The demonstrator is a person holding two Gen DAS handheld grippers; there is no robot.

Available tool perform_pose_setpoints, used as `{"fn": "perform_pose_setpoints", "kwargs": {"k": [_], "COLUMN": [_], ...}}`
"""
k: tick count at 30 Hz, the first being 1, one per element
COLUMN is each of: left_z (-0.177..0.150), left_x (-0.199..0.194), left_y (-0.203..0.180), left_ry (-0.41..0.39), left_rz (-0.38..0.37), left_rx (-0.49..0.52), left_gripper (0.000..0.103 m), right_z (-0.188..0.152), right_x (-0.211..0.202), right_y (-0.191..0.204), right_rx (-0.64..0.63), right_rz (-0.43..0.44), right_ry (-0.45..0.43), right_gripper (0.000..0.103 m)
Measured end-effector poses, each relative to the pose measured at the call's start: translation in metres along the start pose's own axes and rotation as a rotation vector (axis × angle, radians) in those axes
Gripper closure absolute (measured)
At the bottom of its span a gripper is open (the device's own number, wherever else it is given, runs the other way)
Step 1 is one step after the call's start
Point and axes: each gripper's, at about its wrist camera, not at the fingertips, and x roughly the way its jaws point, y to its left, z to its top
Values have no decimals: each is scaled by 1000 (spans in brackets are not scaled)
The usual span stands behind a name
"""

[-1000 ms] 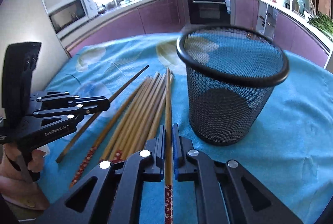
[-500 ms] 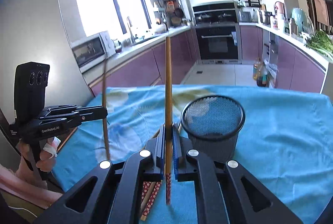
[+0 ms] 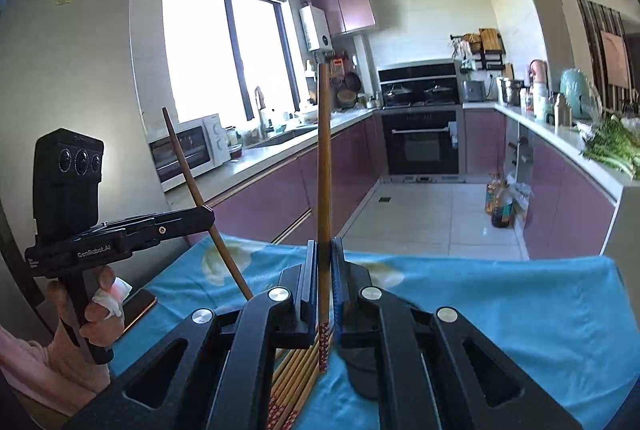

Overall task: Organize utensils
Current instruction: 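Carry both upright chopsticks over the mesh cup and lower them in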

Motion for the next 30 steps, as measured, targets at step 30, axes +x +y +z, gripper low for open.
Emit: {"fn": "perform_pose_setpoints", "kwargs": {"k": [30], "left_z": [-45], "left_x": [145], "left_y": [-7], "left_ry": [258], "left_rz": [6], "left_rx": [26], "left_gripper": [85], "right_z": [-36], "right_x": [89], "right_y": [-37], "right_rx": [24], "right_rz": [-104], "right_ry": [294], "right_gripper": [96]}}
